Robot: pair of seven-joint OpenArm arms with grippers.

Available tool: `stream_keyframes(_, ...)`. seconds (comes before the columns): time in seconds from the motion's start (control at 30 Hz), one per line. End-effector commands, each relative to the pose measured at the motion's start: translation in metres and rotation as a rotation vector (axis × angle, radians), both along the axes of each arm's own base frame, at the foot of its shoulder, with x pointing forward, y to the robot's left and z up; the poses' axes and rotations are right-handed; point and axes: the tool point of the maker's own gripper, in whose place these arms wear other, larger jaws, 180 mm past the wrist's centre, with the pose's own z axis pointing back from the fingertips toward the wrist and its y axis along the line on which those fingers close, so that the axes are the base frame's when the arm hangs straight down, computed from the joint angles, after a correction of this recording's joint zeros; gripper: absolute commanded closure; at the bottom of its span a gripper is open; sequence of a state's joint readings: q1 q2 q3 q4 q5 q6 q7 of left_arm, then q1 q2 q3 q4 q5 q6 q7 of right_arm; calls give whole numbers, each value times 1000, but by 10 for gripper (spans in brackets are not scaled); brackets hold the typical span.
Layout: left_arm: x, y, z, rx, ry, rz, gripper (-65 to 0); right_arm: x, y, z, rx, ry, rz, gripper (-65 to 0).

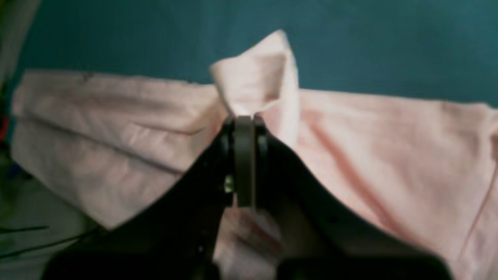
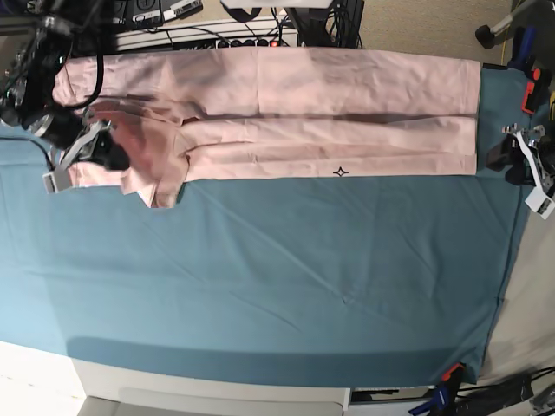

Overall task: Fold the T-shirt properly
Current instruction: 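Grasp the shirt's end with the right gripper and the other end with the left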

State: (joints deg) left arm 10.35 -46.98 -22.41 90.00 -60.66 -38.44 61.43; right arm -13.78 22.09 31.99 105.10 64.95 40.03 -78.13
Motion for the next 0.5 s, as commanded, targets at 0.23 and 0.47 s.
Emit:
stream_keyframes(0.23, 10, 5, 16, 7, -47, -2, -350, -42, 16, 2, -60, 41, 81, 0)
stream_keyframes(0.47, 11, 4, 17, 3, -53, -1, -350, -62, 20, -8, -39, 107, 95, 0)
